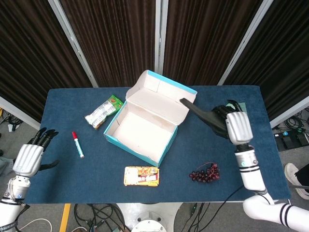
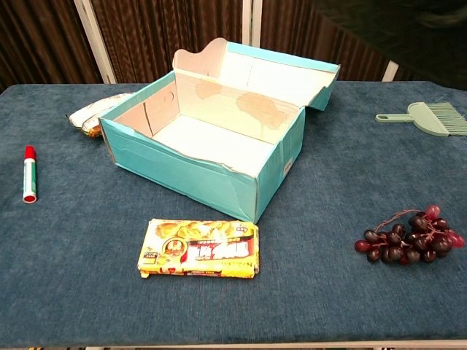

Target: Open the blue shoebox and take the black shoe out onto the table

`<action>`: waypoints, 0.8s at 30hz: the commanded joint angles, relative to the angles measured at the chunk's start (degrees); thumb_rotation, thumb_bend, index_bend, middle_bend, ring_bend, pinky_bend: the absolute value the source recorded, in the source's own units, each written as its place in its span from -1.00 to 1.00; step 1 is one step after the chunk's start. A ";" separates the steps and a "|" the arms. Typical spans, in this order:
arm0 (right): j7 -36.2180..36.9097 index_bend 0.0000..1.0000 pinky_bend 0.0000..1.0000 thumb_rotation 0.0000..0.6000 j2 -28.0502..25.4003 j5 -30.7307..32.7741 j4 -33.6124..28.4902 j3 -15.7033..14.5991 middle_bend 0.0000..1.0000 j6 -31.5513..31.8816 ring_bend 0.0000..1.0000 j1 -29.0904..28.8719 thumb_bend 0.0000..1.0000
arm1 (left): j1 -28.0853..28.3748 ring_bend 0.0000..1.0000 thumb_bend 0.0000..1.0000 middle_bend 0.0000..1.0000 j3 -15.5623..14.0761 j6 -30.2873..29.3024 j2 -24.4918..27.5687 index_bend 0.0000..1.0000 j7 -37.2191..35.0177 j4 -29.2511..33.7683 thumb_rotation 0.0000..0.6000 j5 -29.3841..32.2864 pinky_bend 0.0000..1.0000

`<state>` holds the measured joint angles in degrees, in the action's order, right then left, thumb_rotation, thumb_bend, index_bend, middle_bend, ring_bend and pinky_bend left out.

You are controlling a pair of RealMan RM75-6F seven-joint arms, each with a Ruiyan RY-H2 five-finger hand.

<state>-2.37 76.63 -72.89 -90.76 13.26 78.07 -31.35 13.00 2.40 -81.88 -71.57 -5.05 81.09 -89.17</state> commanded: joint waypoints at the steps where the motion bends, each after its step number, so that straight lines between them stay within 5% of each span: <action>1: 3.35 0.28 -0.62 1.00 -1.51 2.92 1.23 -1.19 0.16 -0.37 -0.11 3.31 -0.20 | 0.06 -0.88 -0.78 -0.73 -0.04 -0.19 0.04 -0.71 0.23 0.40 1.00 -0.27 -0.31; 14: 10.66 0.24 -0.65 1.00 6.17 5.78 15.60 -2.58 0.13 -7.80 -0.16 5.59 -0.27 | 0.01 -0.88 -0.78 -0.73 -0.46 0.25 -0.30 -0.71 1.14 0.79 1.00 -0.15 -0.27; 20: 12.34 -0.04 -0.76 1.00 8.67 4.91 17.76 -0.90 0.00 -12.12 -0.38 2.73 -0.55 | -0.06 -0.88 -0.78 -0.73 -0.49 0.23 -0.68 -0.71 1.16 0.17 1.00 -0.01 -0.28; 24: 11.55 -0.58 -0.95 1.00 7.98 5.79 16.43 -0.62 -0.38 -17.99 -0.79 0.42 -0.85 | -0.23 -0.88 -0.78 -0.73 -0.52 0.16 -0.69 -0.71 0.95 0.00 1.00 0.20 -0.28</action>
<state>9.61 84.98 -67.57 -73.56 12.34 63.04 -29.49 12.77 1.88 -81.71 -72.26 -4.09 81.08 -88.97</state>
